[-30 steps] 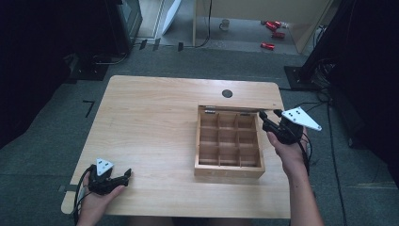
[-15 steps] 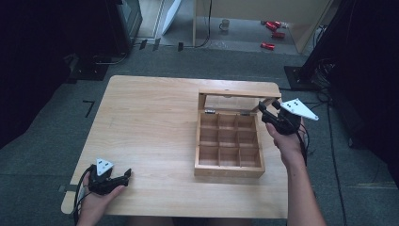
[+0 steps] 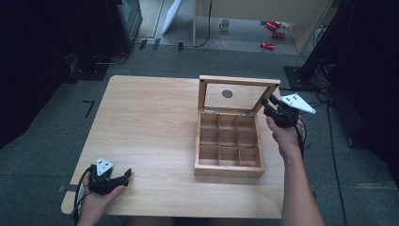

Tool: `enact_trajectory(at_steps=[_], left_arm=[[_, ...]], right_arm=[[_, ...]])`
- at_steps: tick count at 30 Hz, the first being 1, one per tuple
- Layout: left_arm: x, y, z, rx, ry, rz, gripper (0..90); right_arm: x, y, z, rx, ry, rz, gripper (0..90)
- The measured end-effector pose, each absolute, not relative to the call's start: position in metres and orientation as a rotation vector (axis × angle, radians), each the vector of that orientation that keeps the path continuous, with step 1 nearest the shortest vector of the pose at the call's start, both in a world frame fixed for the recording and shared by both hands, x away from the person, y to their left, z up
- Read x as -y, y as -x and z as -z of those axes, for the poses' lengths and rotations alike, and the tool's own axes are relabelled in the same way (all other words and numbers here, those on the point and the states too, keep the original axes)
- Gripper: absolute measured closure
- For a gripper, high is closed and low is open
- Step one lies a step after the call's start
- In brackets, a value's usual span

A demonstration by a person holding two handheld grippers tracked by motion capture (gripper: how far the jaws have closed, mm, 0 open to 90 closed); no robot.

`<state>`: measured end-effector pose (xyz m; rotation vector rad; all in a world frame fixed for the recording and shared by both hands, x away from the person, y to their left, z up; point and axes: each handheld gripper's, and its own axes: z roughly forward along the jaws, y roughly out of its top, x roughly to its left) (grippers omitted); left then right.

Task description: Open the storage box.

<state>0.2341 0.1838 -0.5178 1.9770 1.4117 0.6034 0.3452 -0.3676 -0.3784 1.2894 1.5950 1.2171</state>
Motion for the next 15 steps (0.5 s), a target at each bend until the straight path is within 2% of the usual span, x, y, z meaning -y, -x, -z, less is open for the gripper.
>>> enact_trajectory(at_steps=[15], left_arm=[[-0.184, -0.234, 0.518, -1.406, -1.982, -0.603, 19.2]], right_arm=[[0.362, -0.389, 0.367, -1.553, -1.453, -1.177, 67.8]])
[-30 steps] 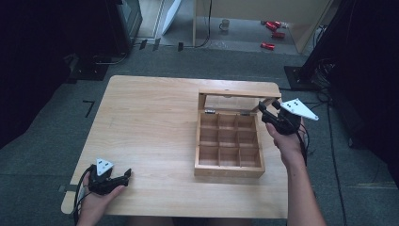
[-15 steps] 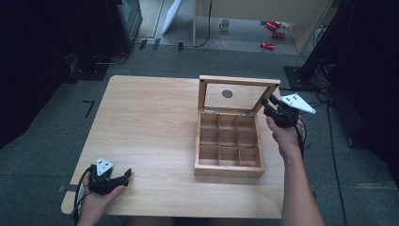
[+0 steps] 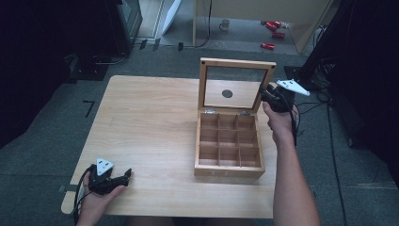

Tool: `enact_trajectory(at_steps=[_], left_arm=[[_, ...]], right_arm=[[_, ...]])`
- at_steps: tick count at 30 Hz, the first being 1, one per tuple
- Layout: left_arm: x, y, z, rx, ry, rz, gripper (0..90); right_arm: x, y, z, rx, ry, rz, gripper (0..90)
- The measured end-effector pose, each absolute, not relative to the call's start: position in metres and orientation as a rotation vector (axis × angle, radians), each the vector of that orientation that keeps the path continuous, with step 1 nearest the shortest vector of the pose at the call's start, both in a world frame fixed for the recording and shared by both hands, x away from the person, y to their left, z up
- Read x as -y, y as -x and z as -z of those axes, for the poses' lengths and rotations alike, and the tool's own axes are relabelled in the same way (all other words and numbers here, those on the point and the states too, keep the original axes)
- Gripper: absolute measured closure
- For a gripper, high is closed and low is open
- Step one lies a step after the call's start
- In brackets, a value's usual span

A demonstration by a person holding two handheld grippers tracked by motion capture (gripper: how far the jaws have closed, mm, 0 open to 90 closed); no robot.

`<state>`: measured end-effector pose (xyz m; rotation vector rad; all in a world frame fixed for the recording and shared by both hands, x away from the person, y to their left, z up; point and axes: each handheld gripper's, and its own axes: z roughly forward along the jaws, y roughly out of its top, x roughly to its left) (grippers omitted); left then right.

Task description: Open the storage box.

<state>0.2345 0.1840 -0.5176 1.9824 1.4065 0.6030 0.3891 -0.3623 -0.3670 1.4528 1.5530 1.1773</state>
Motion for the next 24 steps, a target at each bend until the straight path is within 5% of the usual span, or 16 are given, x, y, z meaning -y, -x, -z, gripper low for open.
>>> enact_trajectory(at_steps=[24], left_arm=[[-0.184, -0.234, 0.518, -1.397, -1.985, -0.600, 19.4]], right_arm=[[0.354, -0.429, 0.367, -1.514, -1.580, -1.082, 68.2]])
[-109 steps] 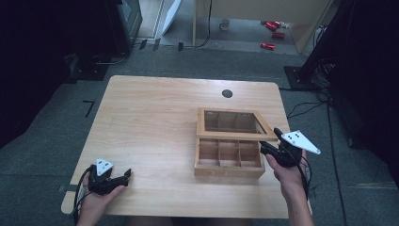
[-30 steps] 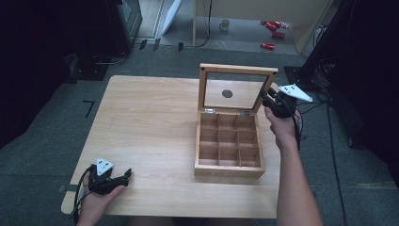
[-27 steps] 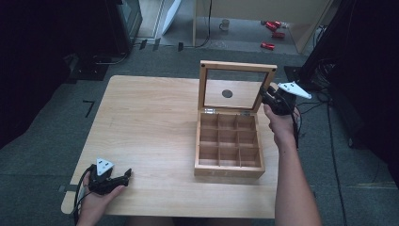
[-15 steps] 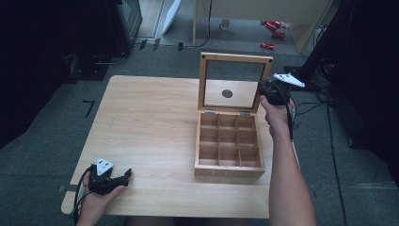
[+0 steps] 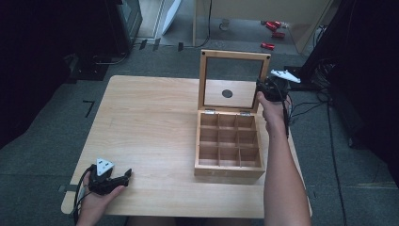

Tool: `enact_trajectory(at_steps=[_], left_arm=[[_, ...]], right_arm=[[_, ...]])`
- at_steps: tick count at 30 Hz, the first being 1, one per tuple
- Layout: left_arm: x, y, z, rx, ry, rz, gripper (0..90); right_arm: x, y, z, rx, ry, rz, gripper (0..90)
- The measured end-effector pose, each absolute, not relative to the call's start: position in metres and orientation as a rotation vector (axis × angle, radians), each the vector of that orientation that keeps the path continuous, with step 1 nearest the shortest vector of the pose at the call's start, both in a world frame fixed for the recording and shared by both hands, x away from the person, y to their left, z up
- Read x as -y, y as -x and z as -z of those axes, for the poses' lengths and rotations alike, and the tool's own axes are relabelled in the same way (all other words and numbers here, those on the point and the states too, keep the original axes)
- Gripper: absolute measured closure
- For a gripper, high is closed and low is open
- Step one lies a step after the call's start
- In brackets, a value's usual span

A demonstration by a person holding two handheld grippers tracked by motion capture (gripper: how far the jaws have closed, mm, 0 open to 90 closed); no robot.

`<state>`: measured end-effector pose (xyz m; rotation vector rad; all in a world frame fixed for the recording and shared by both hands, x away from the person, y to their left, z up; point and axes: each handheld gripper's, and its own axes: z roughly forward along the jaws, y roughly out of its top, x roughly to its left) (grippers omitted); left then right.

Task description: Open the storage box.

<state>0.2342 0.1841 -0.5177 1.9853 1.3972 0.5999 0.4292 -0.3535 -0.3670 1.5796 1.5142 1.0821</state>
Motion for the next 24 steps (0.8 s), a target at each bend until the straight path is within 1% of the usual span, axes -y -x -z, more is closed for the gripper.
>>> enact_trajectory(at_steps=[4, 6, 9, 18, 24], left_arm=[[-0.184, -0.234, 0.518, -1.397, -1.985, -0.600, 19.5], [-0.184, -0.234, 0.518, -1.397, -1.986, -0.600, 19.5], [-0.184, -0.234, 0.518, -1.396, -1.989, -0.600, 19.6], [-0.184, -0.234, 0.518, -1.396, -1.990, -0.601, 19.6], [-0.184, -0.234, 0.518, -1.396, -1.990, -0.601, 19.6]], right_arm=[[0.355, -0.429, 0.366, -1.519, -1.591, -1.098, 67.5], [0.355, -0.427, 0.365, -1.506, -1.598, -1.112, 62.2], [0.358, -0.425, 0.362, -1.488, -1.619, -1.147, 58.8], [0.361, -0.414, 0.357, -1.511, -1.603, -1.159, 55.0], [0.359, -0.396, 0.358, -1.582, -1.564, -1.179, 44.4]])
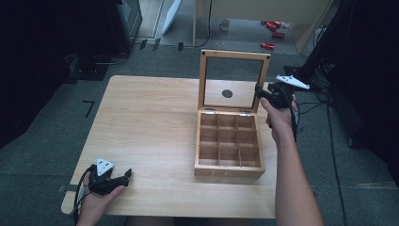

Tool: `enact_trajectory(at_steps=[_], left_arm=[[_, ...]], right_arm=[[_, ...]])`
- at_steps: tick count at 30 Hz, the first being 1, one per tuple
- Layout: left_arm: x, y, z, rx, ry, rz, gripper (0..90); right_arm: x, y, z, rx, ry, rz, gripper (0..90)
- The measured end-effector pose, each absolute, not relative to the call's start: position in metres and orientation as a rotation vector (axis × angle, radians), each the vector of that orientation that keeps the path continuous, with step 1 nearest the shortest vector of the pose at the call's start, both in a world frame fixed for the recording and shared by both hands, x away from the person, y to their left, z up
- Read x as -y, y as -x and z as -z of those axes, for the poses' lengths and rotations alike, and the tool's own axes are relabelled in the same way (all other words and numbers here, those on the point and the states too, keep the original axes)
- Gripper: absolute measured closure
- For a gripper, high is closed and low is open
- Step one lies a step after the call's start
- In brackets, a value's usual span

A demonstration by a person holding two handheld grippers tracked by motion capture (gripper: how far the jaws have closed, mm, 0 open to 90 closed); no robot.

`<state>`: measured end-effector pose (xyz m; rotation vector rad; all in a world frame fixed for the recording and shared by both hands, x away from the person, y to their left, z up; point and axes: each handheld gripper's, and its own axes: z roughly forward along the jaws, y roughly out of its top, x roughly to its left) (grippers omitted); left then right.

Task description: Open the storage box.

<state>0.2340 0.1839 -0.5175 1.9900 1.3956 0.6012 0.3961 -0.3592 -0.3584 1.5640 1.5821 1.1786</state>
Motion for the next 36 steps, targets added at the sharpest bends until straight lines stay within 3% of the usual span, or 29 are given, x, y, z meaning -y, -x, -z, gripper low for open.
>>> enact_trajectory(at_steps=[4, 10, 16, 36], left_arm=[[-0.184, -0.234, 0.518, -1.395, -1.990, -0.601, 19.6], [-0.184, -0.234, 0.518, -1.395, -1.990, -0.601, 19.7], [-0.184, -0.234, 0.518, -1.395, -1.990, -0.601, 19.7], [-0.184, -0.234, 0.518, -1.396, -1.990, -0.604, 19.7]], right_arm=[[0.359, -0.384, 0.360, -1.614, -1.554, -1.194, 35.9], [0.359, -0.361, 0.365, -1.671, -1.567, -1.176, 14.9], [0.361, -0.335, 0.377, -1.717, -1.557, -1.194, 7.5], [0.385, -0.269, 0.415, -1.756, -1.567, -1.138, 5.5]])
